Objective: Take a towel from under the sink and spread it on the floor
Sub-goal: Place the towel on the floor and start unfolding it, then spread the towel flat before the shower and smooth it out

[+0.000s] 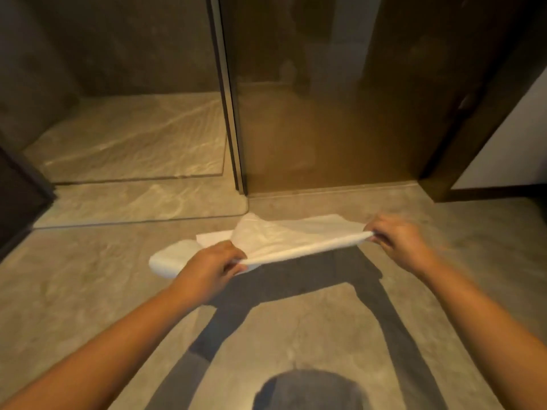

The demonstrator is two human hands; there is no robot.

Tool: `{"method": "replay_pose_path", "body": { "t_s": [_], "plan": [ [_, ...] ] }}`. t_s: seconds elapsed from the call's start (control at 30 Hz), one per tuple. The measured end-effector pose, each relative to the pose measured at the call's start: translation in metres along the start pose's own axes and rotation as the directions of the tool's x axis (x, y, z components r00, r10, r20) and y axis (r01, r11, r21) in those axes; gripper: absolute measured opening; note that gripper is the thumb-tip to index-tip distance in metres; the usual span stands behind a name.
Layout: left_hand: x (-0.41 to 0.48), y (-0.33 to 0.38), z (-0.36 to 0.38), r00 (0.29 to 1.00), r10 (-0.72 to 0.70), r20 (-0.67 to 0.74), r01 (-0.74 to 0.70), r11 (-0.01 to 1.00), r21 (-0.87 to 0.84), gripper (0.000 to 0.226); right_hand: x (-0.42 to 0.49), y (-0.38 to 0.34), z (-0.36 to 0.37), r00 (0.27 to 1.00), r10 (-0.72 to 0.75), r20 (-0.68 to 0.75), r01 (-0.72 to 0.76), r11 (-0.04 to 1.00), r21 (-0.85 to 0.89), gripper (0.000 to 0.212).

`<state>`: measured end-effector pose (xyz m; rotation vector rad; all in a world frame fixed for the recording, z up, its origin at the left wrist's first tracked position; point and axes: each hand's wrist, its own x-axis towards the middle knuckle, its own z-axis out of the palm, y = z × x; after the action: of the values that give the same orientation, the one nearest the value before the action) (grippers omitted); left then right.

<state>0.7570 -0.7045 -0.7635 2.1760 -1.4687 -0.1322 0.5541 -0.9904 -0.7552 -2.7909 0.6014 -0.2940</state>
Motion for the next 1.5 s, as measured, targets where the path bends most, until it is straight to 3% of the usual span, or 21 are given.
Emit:
{"method": "replay_pose_path", "body": {
  "t_s": [0.07, 0.13, 0.23, 0.4, 0.57, 0.73, 0.9, 1.2, 1.33, 1.5],
  "plan": [
    [-0.031, -0.01, 0.051, 0.973, -0.141, 0.182, 0.152, 0.987, -0.047, 0.013, -0.036, 0.012, 0.046, 0.98, 0.017, 0.198, -0.028, 0.998, 0.055, 0.014],
    [-0.061, -0.021, 0.095, 0.886, -0.254, 0.387, 0.289, 0.957, -0.034, 0.015, -0.066, 0.022, 0.09, 0.915, 0.072, 0.396, -0.116, 0.989, 0.088, 0.015],
    [-0.086, -0.027, 0.125, 0.783, -0.301, 0.543, 0.393, 0.918, -0.057, 0.026, -0.096, 0.035, 0.128, 0.824, 0.187, 0.535, -0.334, 0.923, 0.193, 0.012],
    [-0.064, -0.026, 0.13, 0.821, -0.36, 0.443, 0.432, 0.899, -0.068, 0.034, -0.096, 0.056, 0.145, 0.846, 0.377, 0.377, -0.496, 0.816, 0.296, 0.012],
    [-0.042, -0.029, 0.146, 0.85, -0.364, 0.381, 0.431, 0.896, -0.106, 0.031, -0.091, 0.068, 0.168, 0.808, 0.515, 0.287, -0.586, 0.754, 0.296, 0.035],
    [-0.03, -0.025, 0.168, 0.83, -0.427, 0.359, 0.524, 0.817, -0.24, 0.047, -0.086, 0.073, 0.184, 0.748, 0.617, 0.246, -0.664, 0.695, 0.276, 0.048],
    [-0.036, -0.03, 0.187, 0.81, -0.442, 0.387, 0.536, 0.825, -0.178, 0.042, -0.081, 0.078, 0.192, 0.71, 0.666, 0.228, -0.702, 0.641, 0.31, 0.053],
    [-0.04, -0.036, 0.195, 0.818, -0.455, 0.352, 0.54, 0.819, -0.196, 0.036, -0.077, 0.093, 0.197, 0.583, 0.773, 0.249, -0.802, 0.5, 0.327, 0.046],
    [-0.041, -0.039, 0.197, 0.817, -0.468, 0.337, 0.545, 0.818, -0.186, 0.035, -0.08, 0.089, 0.2, 0.57, 0.782, 0.252, -0.781, 0.42, 0.463, 0.036],
    [-0.04, -0.04, 0.2, 0.814, -0.479, 0.328, 0.551, 0.816, -0.176, 0.033, -0.083, 0.09, 0.2, 0.615, 0.762, 0.205, -0.721, 0.437, 0.539, 0.03]
  ]
}}
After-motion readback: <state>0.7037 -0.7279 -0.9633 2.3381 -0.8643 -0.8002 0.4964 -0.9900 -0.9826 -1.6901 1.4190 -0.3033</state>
